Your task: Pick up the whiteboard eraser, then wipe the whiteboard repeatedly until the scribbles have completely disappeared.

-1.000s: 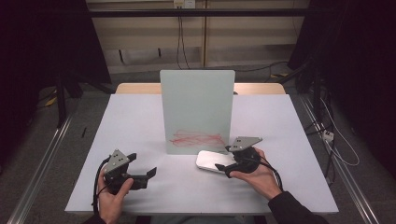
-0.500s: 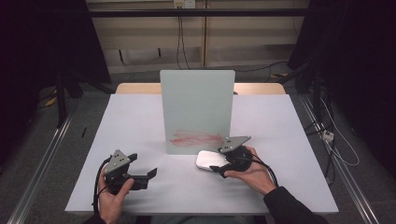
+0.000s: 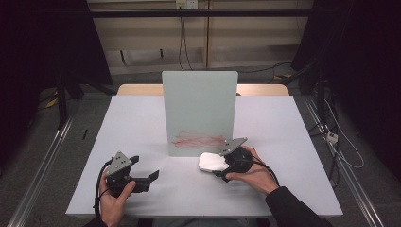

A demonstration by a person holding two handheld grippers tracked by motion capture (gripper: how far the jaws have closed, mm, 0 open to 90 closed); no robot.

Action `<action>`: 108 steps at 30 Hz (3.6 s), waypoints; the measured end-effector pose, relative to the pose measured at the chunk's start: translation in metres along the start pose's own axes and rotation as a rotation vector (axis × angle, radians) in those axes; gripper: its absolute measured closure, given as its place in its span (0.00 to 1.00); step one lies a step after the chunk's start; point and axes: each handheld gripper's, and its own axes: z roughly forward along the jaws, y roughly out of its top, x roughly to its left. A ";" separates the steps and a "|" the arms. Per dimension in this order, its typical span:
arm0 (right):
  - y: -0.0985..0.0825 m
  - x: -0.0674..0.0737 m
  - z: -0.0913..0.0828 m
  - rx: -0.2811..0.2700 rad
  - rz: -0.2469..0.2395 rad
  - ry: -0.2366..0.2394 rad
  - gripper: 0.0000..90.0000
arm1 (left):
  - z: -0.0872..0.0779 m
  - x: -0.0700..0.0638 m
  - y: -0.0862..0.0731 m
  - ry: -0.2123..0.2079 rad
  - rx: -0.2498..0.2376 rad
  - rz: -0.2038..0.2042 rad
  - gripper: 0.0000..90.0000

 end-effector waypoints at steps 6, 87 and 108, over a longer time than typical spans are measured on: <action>0.004 0.001 0.003 0.036 -0.031 0.025 0.30 | 0.000 0.000 0.000 -0.002 -0.002 0.000 0.06; -0.004 0.018 -0.040 -0.168 -0.006 -0.041 0.35 | -0.002 0.003 -0.003 0.002 0.010 -0.014 0.06; 0.005 0.031 -0.041 -0.163 -0.184 -0.277 0.35 | -0.001 0.001 -0.002 0.012 0.012 -0.009 0.06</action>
